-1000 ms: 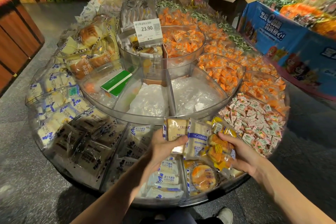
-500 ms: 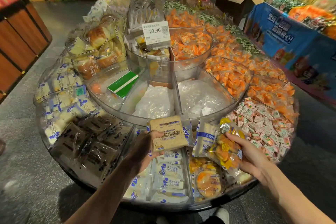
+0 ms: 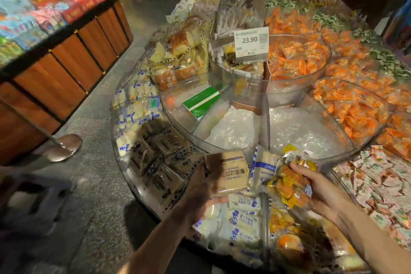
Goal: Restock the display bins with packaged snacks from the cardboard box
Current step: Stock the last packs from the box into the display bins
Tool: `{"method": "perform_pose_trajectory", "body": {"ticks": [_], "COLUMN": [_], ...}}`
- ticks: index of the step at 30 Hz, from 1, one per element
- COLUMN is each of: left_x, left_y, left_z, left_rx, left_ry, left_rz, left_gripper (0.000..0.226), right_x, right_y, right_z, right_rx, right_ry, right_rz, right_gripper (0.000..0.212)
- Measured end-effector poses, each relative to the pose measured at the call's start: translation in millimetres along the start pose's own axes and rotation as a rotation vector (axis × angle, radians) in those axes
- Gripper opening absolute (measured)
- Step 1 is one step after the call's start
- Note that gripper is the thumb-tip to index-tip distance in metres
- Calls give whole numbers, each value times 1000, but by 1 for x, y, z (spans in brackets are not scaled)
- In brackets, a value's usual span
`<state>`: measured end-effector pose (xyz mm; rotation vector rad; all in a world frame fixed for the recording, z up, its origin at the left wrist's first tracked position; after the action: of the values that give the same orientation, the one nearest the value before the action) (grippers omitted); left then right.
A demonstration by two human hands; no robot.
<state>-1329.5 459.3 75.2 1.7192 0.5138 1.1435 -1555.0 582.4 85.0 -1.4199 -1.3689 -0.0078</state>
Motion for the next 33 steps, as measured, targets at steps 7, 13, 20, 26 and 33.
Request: {"method": "perform_pose_trajectory", "body": {"ticks": [7,13,20,26,33], "left_x": [-37,-92,-138,-161,-201], "left_y": [11,15,34,50,69], "left_z": [38,60,58,30,15], "left_rx": [-3,32,-161,-320,-376], "left_ry": [73,69,-53,-132,-32], "left_rz": [-31,23,-94,-134,-202], "left_gripper": [34,62,65,26,25], "right_x": [-19,-31,-32,-35,-62], "right_y": [-7,0,14,4,-29], "right_z": [-23,-25,-36,-45,-57], "right_rx": [-31,-109,-147,-168,-107], "right_ry": [8,156,291,316,257], "right_rz": [35,72,101,125,123], "right_gripper": [29,46,46,41,37]}}
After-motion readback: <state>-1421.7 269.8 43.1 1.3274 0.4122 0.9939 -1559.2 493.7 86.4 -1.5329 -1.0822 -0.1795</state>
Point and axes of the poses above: each hand's wrist, its own x-axis away from the middle knuckle, its own z-axis out of the back of the hand, y = z × x, the point moved 3 cm from there along -x, towards the middle knuckle, and after that the axes turned 6 degrees about y, right-handed, at the moved point
